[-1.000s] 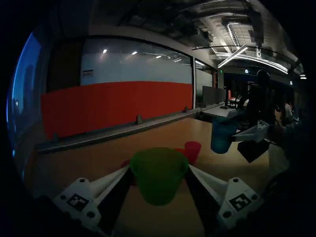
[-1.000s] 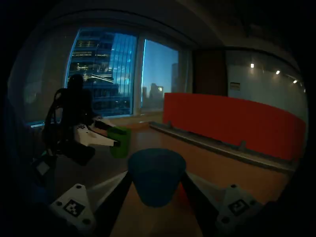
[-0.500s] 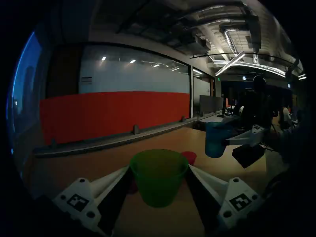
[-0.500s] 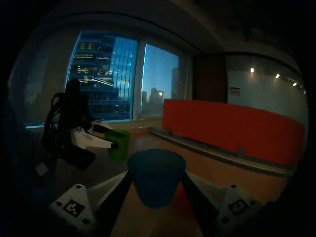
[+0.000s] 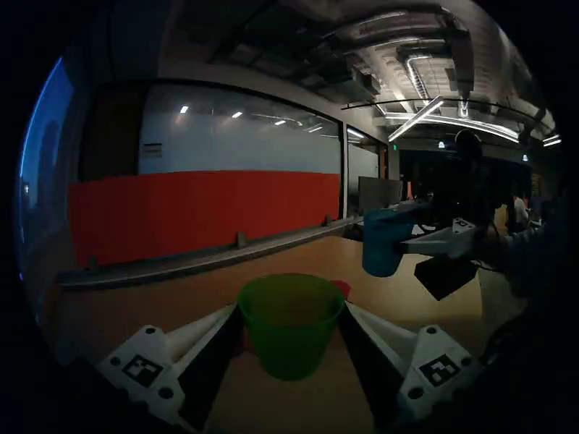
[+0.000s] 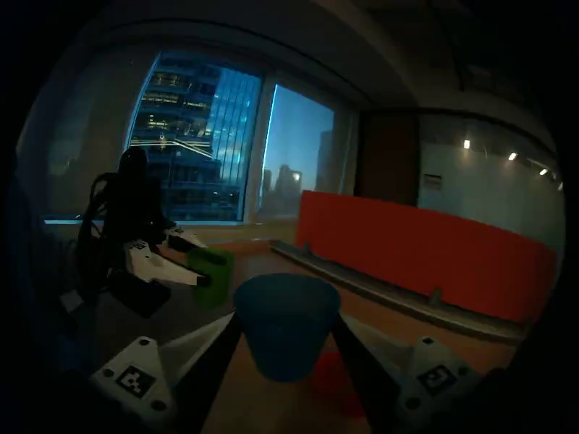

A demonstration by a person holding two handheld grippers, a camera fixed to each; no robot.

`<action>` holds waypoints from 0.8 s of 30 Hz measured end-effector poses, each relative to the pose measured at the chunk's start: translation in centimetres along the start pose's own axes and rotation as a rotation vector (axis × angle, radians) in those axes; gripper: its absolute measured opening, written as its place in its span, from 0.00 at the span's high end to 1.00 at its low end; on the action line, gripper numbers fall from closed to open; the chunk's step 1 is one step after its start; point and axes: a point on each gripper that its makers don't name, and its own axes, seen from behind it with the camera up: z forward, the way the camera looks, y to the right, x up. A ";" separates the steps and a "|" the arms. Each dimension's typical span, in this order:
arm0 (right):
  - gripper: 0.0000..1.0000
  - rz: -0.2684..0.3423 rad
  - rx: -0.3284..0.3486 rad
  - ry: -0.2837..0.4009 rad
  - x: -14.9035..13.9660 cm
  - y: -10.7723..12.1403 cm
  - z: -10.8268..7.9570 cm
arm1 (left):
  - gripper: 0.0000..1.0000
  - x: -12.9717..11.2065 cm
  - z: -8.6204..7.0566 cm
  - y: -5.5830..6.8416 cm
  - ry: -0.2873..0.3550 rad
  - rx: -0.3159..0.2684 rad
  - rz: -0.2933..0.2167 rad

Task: Pour water

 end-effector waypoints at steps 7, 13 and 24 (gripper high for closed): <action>0.11 -0.068 0.003 0.004 1.2 0.3 0.1 | 0.13 -0.3 0.0 0.9 0.003 -0.015 0.010; 0.11 -0.130 0.013 0.012 2.8 0.3 0.4 | 0.13 -0.1 0.0 1.9 0.013 -0.031 0.010; 0.11 -0.277 0.018 0.021 5.7 0.8 1.4 | 0.13 0.3 0.3 3.2 0.023 -0.062 0.007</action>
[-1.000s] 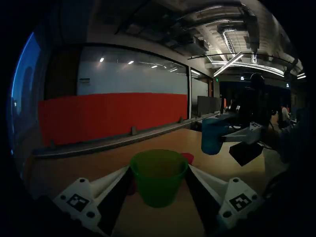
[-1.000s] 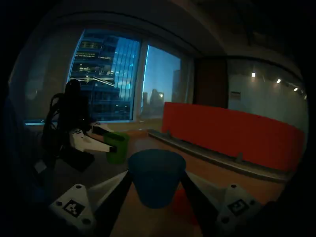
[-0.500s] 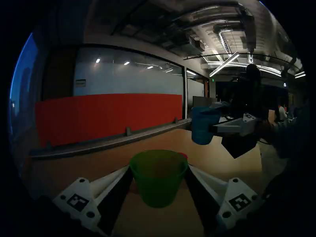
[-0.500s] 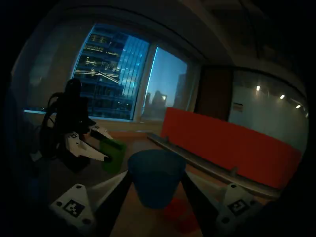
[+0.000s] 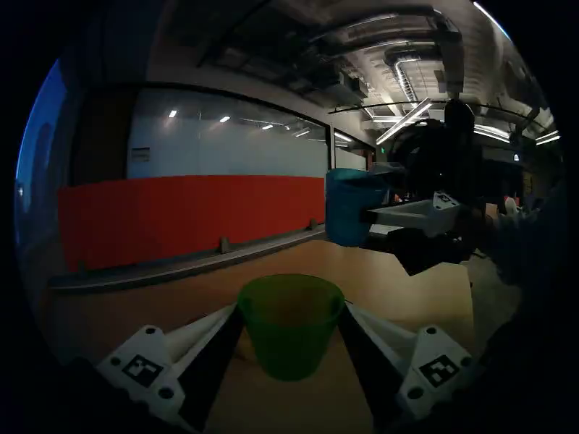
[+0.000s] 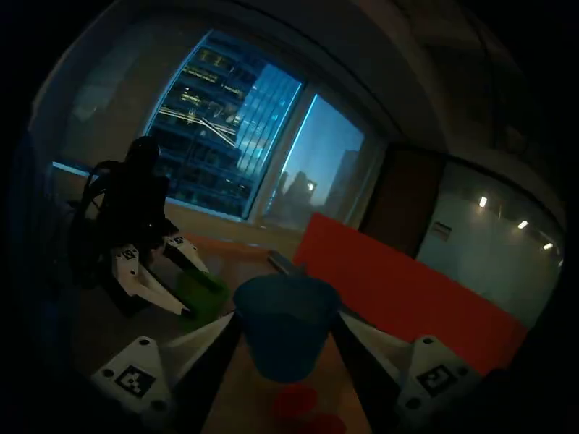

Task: Pour water

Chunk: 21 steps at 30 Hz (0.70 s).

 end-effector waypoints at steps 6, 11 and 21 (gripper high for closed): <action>0.11 -0.069 -0.003 -0.002 1.0 0.9 0.8 | 0.13 0.3 0.4 0.6 0.006 -0.016 -0.001; 0.11 -0.122 -0.007 -0.001 1.8 1.5 1.3 | 0.13 0.5 0.7 0.9 0.013 -0.029 -0.008; 0.11 -0.253 -0.024 -0.013 2.6 3.0 2.2 | 0.13 0.8 1.5 1.4 0.016 -0.050 -0.011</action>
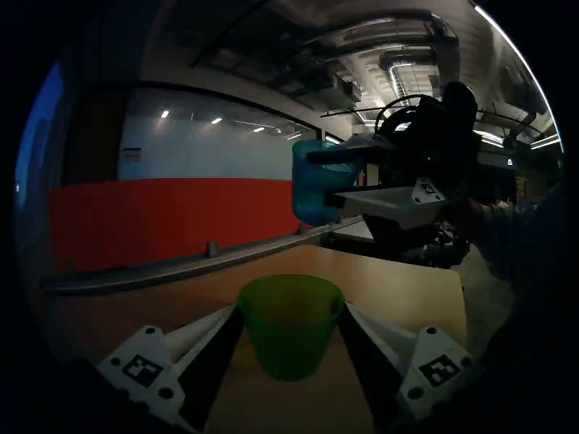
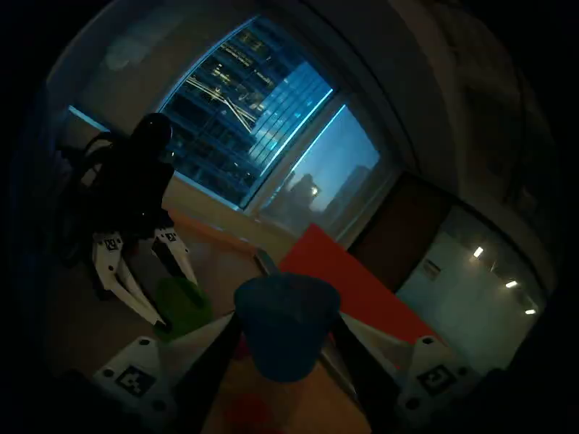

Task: Pour water

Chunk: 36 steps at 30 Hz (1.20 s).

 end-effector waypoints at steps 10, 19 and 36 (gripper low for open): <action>0.11 -0.122 -0.021 0.003 1.1 1.4 1.3 | 0.13 0.3 0.8 0.6 0.002 -0.018 0.003; 0.11 -0.248 -0.041 -0.009 1.5 2.3 2.3 | 0.13 0.6 1.4 1.0 0.003 -0.030 0.007; 0.11 -0.408 -0.076 -0.031 2.0 3.6 2.9 | 0.13 1.0 1.5 1.2 0.004 -0.037 0.011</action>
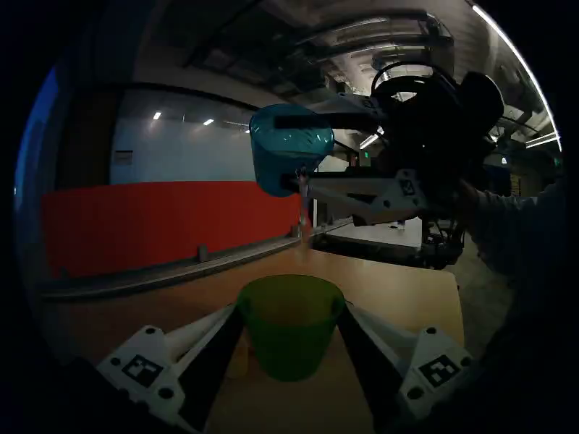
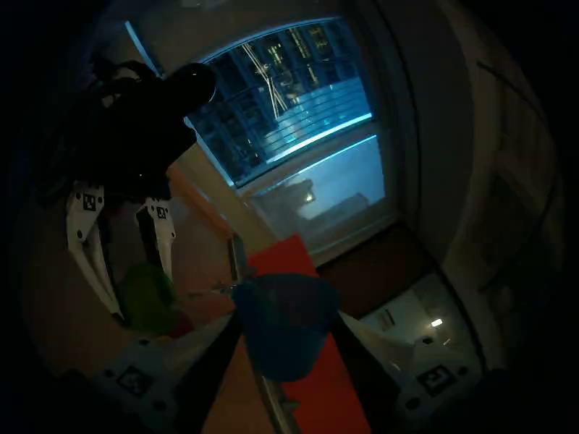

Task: Pour water

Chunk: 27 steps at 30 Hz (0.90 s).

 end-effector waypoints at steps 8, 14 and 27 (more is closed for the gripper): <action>0.11 -0.057 -0.019 -0.008 -0.1 0.5 0.4 | 0.13 0.1 0.0 0.2 -0.003 -0.004 0.007; 0.11 -0.088 -0.032 -0.005 0.1 1.1 0.3 | 0.13 0.2 0.1 0.3 -0.004 -0.006 0.008; 0.11 -0.160 -0.044 -0.008 0.1 1.8 0.5 | 0.14 0.1 0.3 0.4 -0.008 -0.010 0.010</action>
